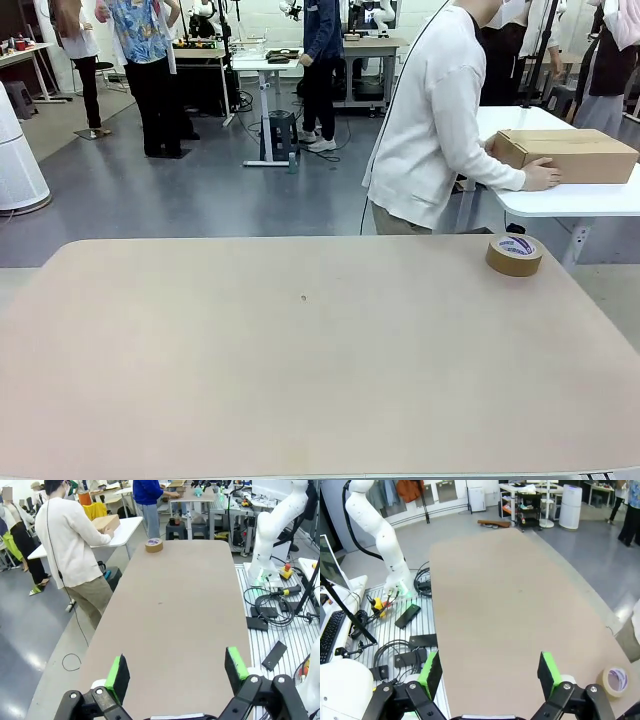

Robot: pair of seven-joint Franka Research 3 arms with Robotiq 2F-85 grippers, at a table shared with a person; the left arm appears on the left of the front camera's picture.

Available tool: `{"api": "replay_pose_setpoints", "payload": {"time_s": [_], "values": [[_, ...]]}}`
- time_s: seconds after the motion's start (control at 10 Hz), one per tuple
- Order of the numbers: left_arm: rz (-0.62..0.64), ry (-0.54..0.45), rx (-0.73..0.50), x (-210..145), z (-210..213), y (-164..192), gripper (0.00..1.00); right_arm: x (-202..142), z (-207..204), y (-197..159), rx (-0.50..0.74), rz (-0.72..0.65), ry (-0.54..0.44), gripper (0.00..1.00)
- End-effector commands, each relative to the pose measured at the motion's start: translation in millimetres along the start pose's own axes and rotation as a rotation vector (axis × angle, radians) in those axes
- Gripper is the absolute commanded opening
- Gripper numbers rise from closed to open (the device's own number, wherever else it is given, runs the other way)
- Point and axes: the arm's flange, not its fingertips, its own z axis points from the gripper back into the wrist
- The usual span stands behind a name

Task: Wrap the clocks to prevent damage.
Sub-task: After the human seals the box with tape, release both hands from the side flaps of the Package Box.

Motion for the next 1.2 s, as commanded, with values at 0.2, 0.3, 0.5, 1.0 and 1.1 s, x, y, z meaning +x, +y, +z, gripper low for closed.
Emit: {"api": "replay_pose_setpoints", "payload": {"time_s": [0.2,0.3,0.5,1.0,1.1], "values": [[-0.003,-0.008,-0.006,0.6,4.6,-0.4,1.00,-0.1,-0.6,-2.3,0.008,0.013,-0.015,1.00],[-0.003,-0.008,-0.006,0.6,4.6,-0.4,1.00,-0.1,-0.6,-2.3,0.008,0.013,-0.015,1.00],[-0.003,-0.008,-0.006,0.6,4.6,-0.4,1.00,-0.1,-0.6,-2.3,0.008,0.013,-0.015,1.00],[-0.003,-0.008,-0.006,0.6,4.6,-0.4,1.00,-0.1,-0.6,-2.3,0.008,0.013,-0.015,1.00],[-0.003,-0.008,-0.006,0.6,4.6,-0.4,1.00,-0.1,-0.6,-2.3,0.008,0.013,-0.015,1.00]]}}
